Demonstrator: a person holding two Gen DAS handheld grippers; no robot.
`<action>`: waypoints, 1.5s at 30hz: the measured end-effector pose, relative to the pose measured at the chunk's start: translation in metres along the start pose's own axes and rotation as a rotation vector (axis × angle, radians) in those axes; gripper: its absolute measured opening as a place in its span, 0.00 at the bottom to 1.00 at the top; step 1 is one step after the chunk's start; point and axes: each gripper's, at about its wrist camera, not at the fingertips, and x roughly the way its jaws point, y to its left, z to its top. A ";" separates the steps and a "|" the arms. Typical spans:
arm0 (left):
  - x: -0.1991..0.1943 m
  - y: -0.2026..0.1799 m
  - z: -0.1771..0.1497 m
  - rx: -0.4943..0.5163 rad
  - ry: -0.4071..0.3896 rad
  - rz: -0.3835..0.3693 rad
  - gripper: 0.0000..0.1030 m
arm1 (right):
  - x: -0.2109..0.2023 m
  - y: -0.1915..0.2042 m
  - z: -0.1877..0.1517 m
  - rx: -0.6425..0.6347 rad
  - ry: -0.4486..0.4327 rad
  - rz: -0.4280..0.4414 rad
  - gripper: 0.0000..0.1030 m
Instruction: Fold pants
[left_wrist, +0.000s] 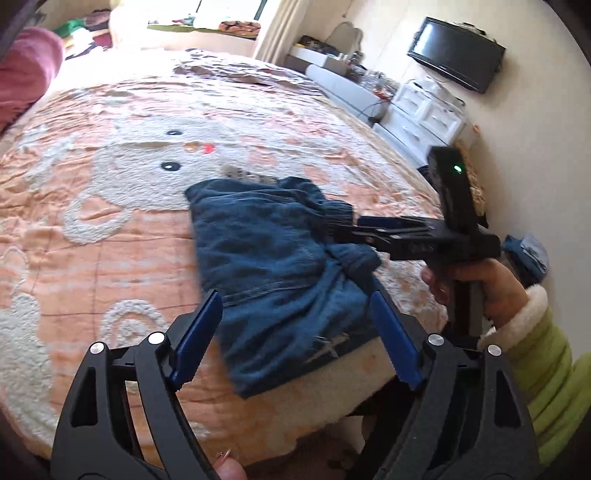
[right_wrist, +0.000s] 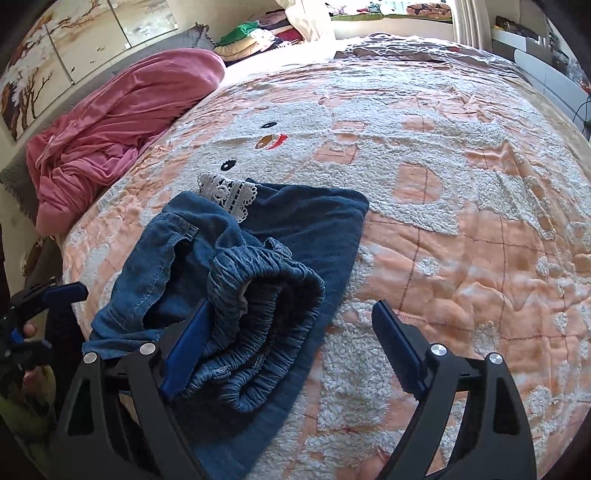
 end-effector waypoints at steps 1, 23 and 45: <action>0.001 0.003 0.001 -0.004 0.002 0.006 0.73 | 0.000 0.000 -0.002 -0.003 -0.003 -0.003 0.83; 0.021 0.005 0.021 0.086 0.043 0.152 0.86 | -0.090 0.044 -0.025 -0.086 -0.220 0.008 0.86; 0.055 0.027 0.082 0.010 0.119 -0.033 0.66 | -0.057 0.162 -0.068 -0.509 -0.193 0.039 0.58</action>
